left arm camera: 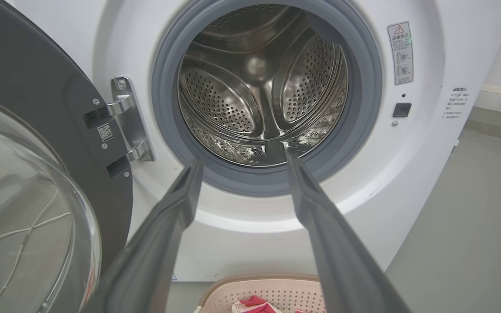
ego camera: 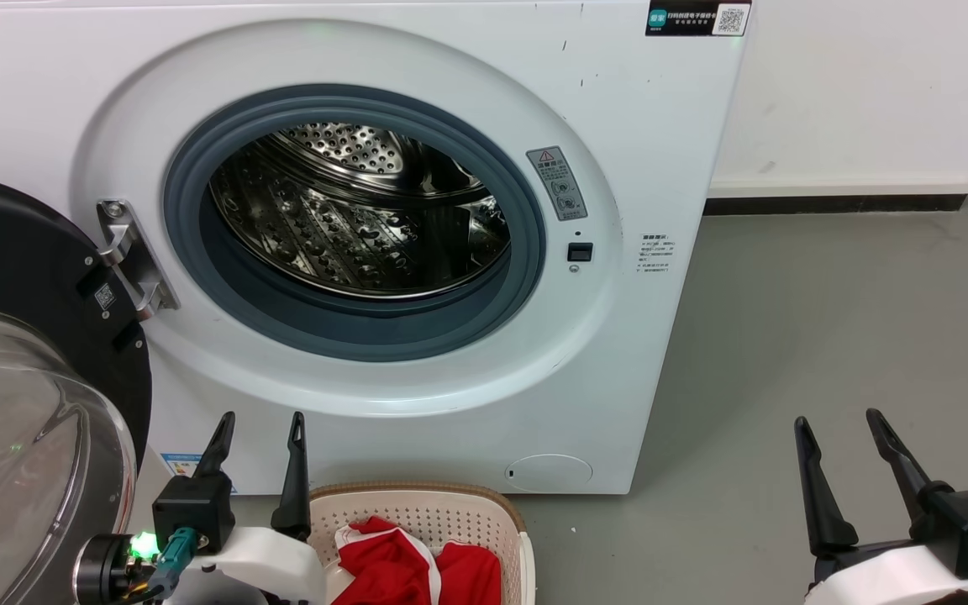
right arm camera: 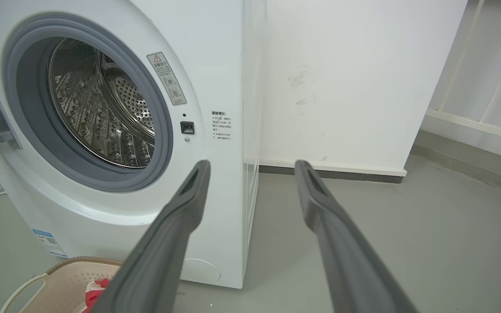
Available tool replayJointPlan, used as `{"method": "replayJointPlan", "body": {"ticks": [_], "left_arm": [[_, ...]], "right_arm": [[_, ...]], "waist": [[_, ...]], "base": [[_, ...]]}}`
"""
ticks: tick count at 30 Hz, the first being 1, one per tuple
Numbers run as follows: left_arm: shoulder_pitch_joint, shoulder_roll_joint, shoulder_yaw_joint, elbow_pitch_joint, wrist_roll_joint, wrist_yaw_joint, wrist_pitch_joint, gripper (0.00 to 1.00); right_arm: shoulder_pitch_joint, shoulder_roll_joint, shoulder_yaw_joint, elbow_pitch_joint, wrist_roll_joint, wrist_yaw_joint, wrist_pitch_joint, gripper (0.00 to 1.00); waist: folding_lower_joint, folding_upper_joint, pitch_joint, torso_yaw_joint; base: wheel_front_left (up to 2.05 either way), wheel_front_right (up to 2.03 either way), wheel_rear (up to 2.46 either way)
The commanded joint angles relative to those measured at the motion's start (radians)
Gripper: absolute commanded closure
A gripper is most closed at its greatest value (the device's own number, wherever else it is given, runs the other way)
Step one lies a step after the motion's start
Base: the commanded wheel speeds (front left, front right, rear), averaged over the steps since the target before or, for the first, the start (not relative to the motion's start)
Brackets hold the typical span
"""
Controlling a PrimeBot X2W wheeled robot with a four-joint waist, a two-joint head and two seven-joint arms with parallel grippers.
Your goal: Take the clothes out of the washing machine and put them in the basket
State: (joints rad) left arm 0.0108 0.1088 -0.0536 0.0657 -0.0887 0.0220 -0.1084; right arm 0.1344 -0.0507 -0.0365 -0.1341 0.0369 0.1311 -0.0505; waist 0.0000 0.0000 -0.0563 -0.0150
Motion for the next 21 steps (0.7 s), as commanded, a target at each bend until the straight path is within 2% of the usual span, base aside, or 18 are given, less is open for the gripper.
{"method": "replayJointPlan", "body": {"ticks": [1, 14, 15, 19, 21], "left_arm": [[0.0, 0.002, 0.0, 0.0, -0.002, 0.002, 0.001, 0.0], [0.0, 0.012, -0.003, 0.01, -0.015, 0.013, -0.001, 0.0], [0.0, 0.012, -0.004, 0.01, -0.016, 0.013, -0.001, 1.0], [0.016, 0.002, -0.002, 0.042, -0.018, 0.01, 0.011, 1.0], [0.004, 0.0, 0.01, 0.054, -0.057, 0.005, 0.023, 1.0]], "right_arm": [[0.012, 0.001, 0.001, -0.005, 0.007, -0.001, 0.003, 0.0], [0.023, 0.001, 0.009, -0.013, 0.014, -0.001, 0.002, 0.0], [0.023, 0.001, 0.009, -0.013, 0.014, -0.001, 0.002, 1.0], [0.021, 0.0, 0.013, 0.022, 0.016, 0.0, -0.001, 1.0], [0.019, -0.001, 0.015, 0.025, 0.062, 0.0, -0.002, 1.0]], "waist": [[0.0, 0.0, 0.0, 0.0], [0.0, 0.0, 0.003, -0.009], [0.0, 0.0, 0.003, -0.009], [0.0, 0.0, 0.004, -0.009], [0.0, 0.0, 0.004, -0.009]], "base": [[0.0, 0.0, 0.0], [0.0, 0.0, 0.0], [0.0, 0.0, 0.0], [0.0, 0.0, 0.0], [0.0, 0.0, 0.0]]}}
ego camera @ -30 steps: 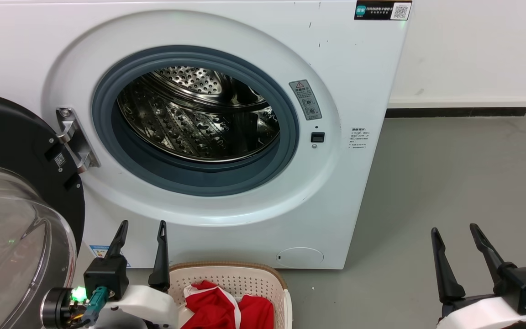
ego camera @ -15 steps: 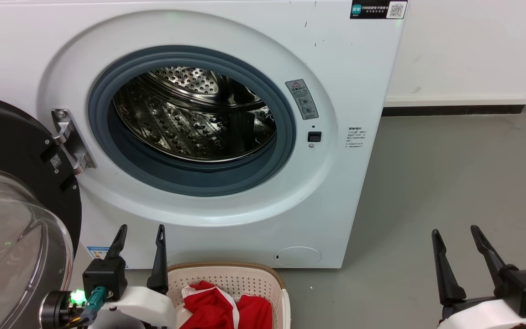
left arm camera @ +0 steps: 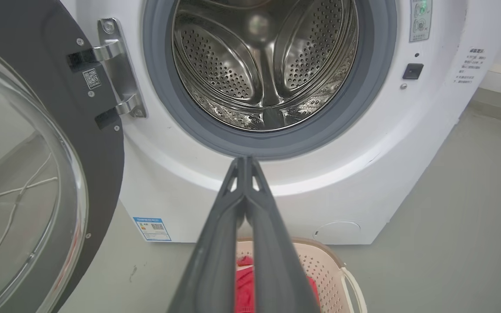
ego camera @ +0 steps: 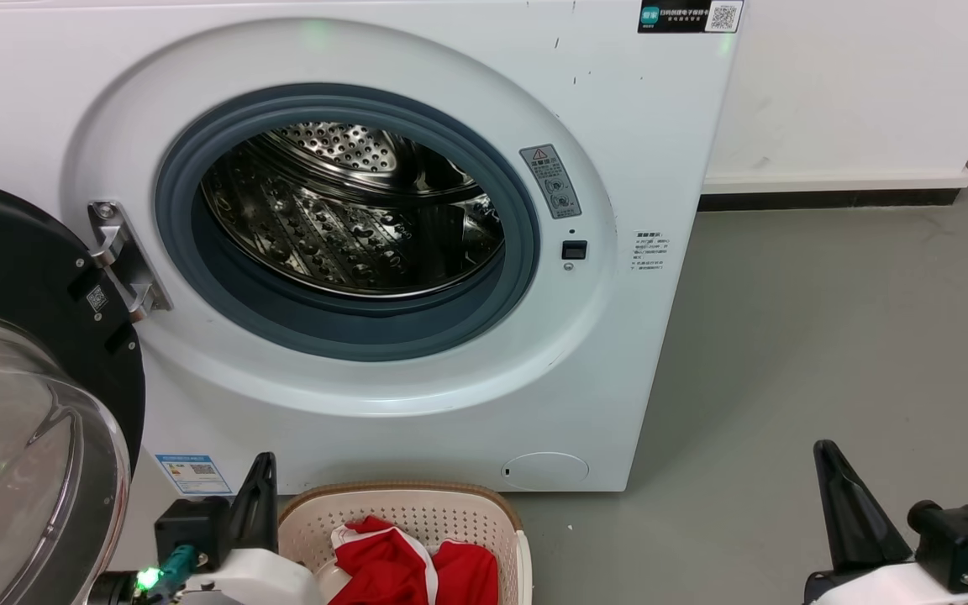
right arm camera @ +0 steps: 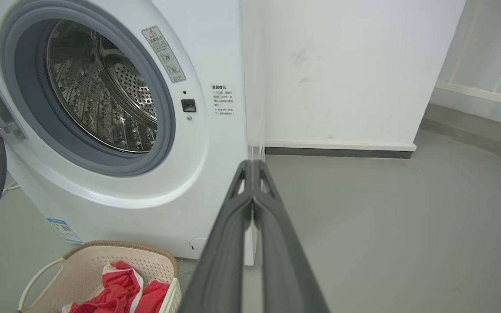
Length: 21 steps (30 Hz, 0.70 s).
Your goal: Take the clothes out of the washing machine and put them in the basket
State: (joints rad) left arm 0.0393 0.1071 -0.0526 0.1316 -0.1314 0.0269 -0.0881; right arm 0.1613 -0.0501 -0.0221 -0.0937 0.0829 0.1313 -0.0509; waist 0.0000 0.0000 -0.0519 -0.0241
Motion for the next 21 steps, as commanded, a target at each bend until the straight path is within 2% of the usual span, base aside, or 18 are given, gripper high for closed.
{"method": "replayJointPlan", "body": {"ticks": [1, 21], "left_arm": [[-0.028, 0.001, 0.013, -0.009, -0.035, -0.002, 0.007, 1.0], [-0.056, -0.014, 0.047, 0.015, -0.413, -0.043, 0.053, 1.0]], "right_arm": [[-0.012, -0.003, 0.001, -0.011, 0.04, 0.0, 0.0, 1.0], [-0.085, -0.026, 0.005, 0.082, 0.454, 0.0, 0.021, 1.0]], "waist": [[0.0, 0.0, 0.0, 0.0], [0.0, 0.0, 0.009, 0.004]], "base": [[0.0, 0.0, 0.0], [0.0, 0.0, 0.0]]}}
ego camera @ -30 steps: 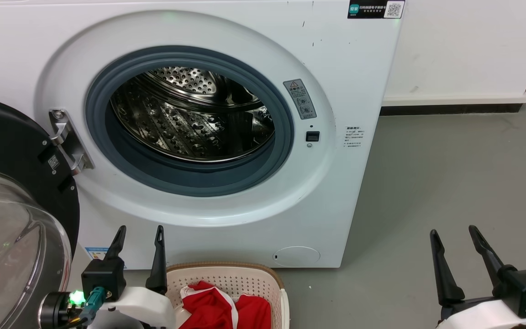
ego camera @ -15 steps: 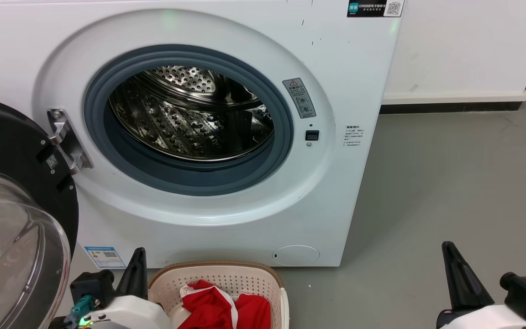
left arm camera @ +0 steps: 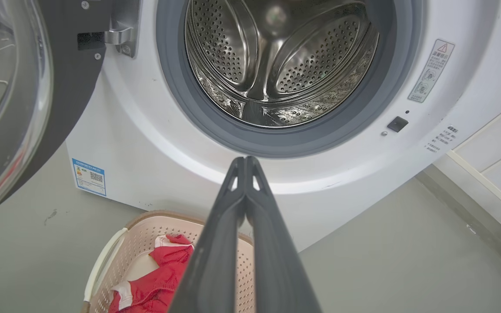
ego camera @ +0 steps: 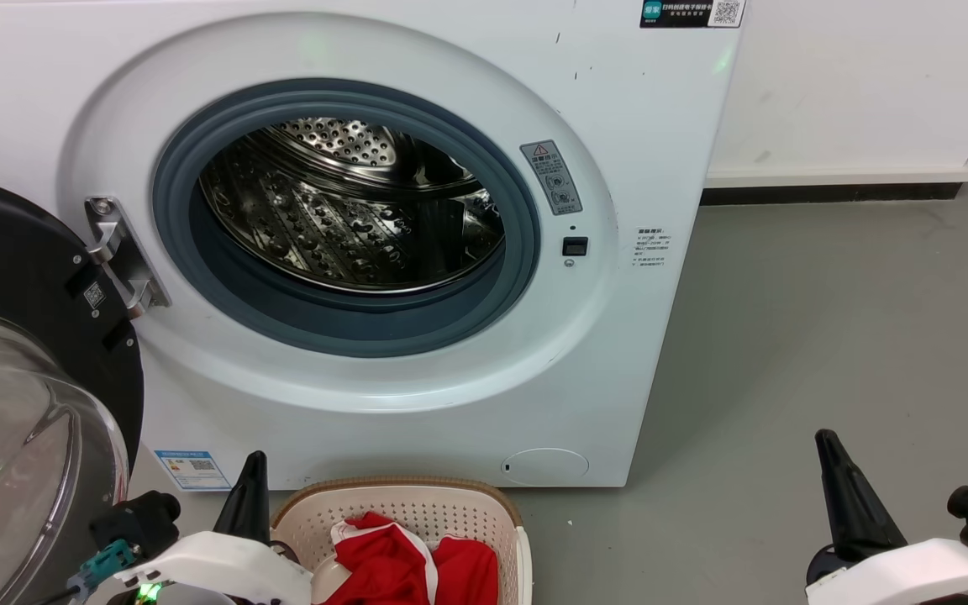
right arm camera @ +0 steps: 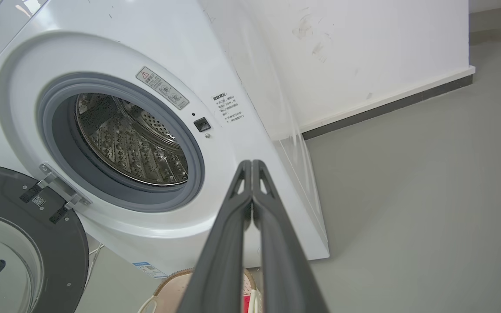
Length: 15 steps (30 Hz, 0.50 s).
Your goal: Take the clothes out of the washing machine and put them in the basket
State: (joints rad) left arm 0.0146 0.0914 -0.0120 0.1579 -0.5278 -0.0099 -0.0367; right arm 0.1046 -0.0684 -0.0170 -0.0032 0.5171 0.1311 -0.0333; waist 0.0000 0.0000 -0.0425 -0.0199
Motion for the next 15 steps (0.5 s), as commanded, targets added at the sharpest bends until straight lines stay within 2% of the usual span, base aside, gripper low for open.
{"method": "replayJointPlan", "body": {"ticks": [1, 15], "left_arm": [[-0.033, 0.001, 0.008, -0.009, -0.034, -0.008, 0.004, 1.0], [-0.053, -0.007, 0.032, 0.009, -0.246, -0.032, 0.033, 1.0]], "right_arm": [[-0.031, -0.008, 0.0, -0.005, 0.037, 0.0, 0.005, 1.0], [-0.069, -0.015, -0.004, 0.045, 0.265, 0.0, 0.02, 1.0]], "waist": [[0.0, 0.0, 0.0, 0.0], [0.0, 0.0, 0.007, 0.003]], "base": [[0.0, 0.0, 0.0], [0.0, 0.0, 0.0]]}}
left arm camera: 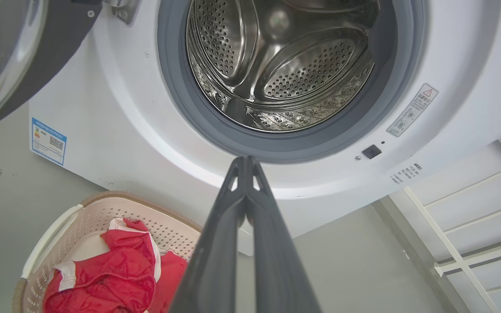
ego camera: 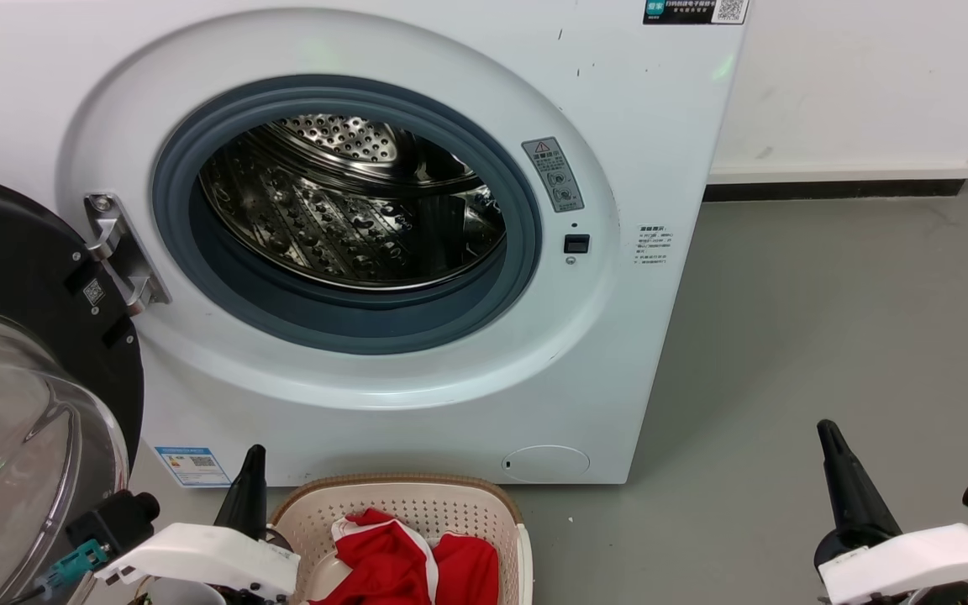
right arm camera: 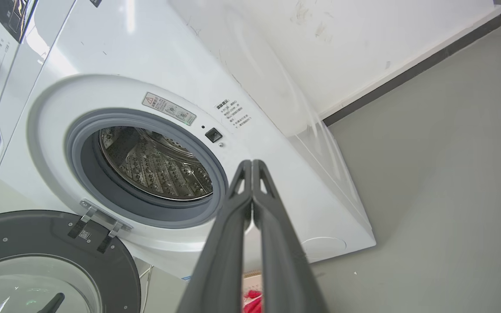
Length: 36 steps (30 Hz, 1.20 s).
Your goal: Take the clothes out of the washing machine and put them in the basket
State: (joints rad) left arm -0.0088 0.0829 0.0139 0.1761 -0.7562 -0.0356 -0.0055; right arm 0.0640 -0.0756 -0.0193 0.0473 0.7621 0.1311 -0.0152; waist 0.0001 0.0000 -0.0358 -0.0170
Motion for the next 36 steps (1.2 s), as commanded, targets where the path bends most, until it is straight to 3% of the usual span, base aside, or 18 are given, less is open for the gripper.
{"method": "replayJointPlan", "body": {"ticks": [1, 36], "left_arm": [[-0.031, 0.001, 0.008, -0.008, -0.032, -0.008, 0.003, 1.0], [-0.07, -0.016, 0.054, 0.029, -0.435, -0.053, 0.062, 1.0]], "right_arm": [[-0.031, -0.008, -0.002, -0.002, 0.035, 0.0, 0.003, 1.0], [-0.102, -0.012, -0.021, 0.095, 0.456, 0.0, 0.044, 1.0]], "waist": [[0.0, 0.0, 0.0, 0.0], [0.0, 0.0, 0.016, 0.007]], "base": [[0.0, 0.0, 0.0], [0.0, 0.0, 0.0]]}}
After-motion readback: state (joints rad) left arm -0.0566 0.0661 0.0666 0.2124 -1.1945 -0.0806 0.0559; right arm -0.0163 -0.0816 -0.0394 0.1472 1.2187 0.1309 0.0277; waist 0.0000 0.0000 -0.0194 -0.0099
